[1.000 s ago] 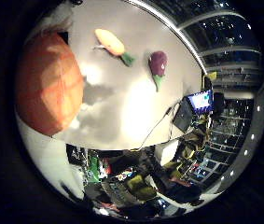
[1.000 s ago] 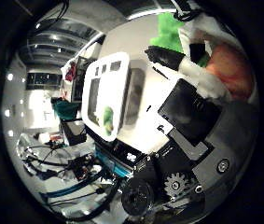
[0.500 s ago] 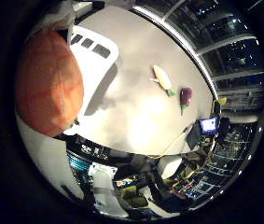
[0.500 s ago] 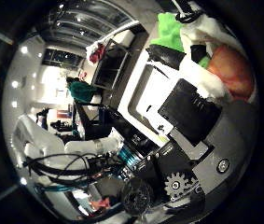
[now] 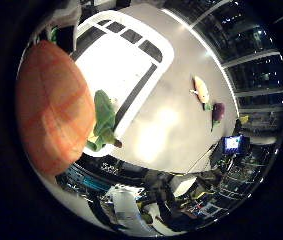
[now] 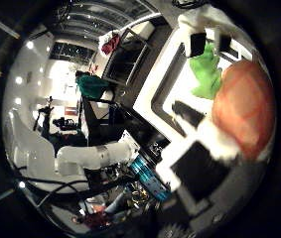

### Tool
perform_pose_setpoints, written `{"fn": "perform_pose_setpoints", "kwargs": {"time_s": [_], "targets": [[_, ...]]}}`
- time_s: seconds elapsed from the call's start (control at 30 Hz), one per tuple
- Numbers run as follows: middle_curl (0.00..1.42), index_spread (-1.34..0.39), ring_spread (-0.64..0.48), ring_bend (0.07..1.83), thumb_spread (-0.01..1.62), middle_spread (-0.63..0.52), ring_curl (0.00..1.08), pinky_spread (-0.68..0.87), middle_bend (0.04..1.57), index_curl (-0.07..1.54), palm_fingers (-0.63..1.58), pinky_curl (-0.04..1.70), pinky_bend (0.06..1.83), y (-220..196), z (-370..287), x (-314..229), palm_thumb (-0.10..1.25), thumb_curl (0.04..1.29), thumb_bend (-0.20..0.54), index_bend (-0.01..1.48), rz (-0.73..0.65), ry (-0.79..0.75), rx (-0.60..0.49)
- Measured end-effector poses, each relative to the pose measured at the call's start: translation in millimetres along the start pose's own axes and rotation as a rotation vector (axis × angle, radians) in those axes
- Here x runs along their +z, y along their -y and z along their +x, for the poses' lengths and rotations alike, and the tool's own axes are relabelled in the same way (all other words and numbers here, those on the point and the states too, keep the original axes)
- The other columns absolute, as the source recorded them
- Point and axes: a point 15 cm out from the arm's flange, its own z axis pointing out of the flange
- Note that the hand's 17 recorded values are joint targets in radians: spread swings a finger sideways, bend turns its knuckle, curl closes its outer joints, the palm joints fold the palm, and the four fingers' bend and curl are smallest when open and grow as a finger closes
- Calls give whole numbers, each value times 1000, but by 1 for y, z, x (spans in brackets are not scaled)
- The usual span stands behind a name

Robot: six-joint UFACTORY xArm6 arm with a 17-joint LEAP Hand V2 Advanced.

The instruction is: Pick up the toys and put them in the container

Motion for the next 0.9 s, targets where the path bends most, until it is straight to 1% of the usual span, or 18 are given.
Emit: {"fn": "perform_pose_setpoints", "kwargs": {"time_s": [0.03,0.07,0.1,0.23,0.43,0.6,0.73,0.9], "targets": [[326,-487,76,677,1012,-43,270,182,541,393,-137,655,821,-1,5,-1,839,479,-26,500,0,0,-3],[309,-488,121,602,1013,-25,241,281,480,377,-117,604,753,-1,10,-2,830,475,-26,456,1,-2,1],[296,-496,149,555,1015,-14,225,349,423,362,-88,562,701,-2,15,-3,824,471,-26,413,4,-3,3],[281,-501,187,446,1013,7,200,439,318,340,-27,467,578,-4,34,-10,812,465,-23,323,17,-10,19],[285,-492,190,368,1007,11,195,465,232,330,52,393,503,-23,84,-20,814,451,-24,229,0,-34,87],[307,-460,169,306,1011,13,195,461,248,333,149,343,418,-51,158,-31,809,443,-24,185,-3,-96,184],[322,-420,127,321,1019,-15,210,445,277,322,256,316,369,-80,224,-36,811,439,-22,166,14,-128,306],[334,-385,63,369,1020,-46,224,412,298,307,329,306,360,-120,327,-42,830,442,-19,161,97,-209,502]]}}
